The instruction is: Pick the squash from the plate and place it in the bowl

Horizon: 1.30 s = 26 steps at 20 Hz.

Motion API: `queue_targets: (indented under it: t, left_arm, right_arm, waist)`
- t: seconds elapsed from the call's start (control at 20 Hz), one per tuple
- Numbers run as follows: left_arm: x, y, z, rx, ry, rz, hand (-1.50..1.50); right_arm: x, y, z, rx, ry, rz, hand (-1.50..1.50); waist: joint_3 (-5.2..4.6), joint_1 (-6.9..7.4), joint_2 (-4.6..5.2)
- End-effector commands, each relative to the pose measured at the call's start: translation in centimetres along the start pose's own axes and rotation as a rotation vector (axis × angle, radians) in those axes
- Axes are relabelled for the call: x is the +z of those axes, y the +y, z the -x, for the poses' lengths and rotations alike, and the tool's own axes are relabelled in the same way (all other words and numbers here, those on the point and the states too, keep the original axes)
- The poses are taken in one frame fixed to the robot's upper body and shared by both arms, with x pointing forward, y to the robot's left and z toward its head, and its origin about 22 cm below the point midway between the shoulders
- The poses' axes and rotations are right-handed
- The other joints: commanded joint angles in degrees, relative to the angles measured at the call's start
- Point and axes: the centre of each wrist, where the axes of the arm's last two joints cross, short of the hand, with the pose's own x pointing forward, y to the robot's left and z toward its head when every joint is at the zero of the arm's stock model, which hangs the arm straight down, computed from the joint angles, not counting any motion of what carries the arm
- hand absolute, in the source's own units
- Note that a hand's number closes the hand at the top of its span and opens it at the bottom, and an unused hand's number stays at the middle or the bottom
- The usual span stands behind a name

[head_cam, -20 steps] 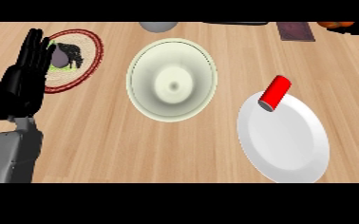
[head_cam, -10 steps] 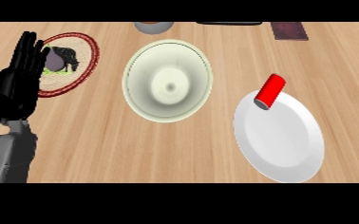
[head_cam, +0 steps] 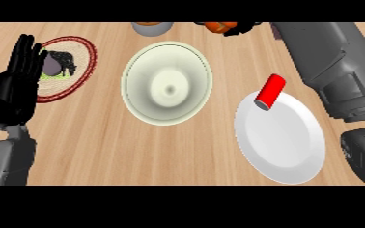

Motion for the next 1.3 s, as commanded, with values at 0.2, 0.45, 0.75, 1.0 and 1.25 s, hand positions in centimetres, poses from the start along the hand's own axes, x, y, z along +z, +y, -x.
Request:
queue_targets:
  t: [0.2,0.45,0.75,1.0,1.25]
  left_arm:
    - [-0.1,0.7,0.3,0.008,0.004,-0.003,0.0]
    - [0.0,1.9,-1.0,0.012,-0.006,0.017,0.0]
    - [-0.4,-1.1,-0.6,0.0,-0.025,0.035,0.0]
    - [-0.9,-2.2,-0.9,0.03,-0.025,0.041,0.0]
    - [-1.8,-1.9,-0.6,0.023,-0.022,0.064,0.0]
  right_arm:
    - [-4.6,7.3,-2.2,-0.038,-0.011,-0.158,1.5]
    - [-5.1,11.7,-2.1,0.068,0.056,-0.11,1.5]
    - [-4.4,15.4,0.3,-0.012,0.254,-0.086,-1.5]
    - [-3.0,18.2,2.4,-0.22,0.242,-0.075,-1.5]
    - [-1.8,19.4,3.6,-0.396,0.16,0.117,-1.5]
  waist:
    - [0.01,-0.78,0.01]
    - [0.03,-0.04,0.23]
    - [0.02,1.75,0.76]
    - [0.05,3.37,1.07]
    - [0.06,3.7,1.24]
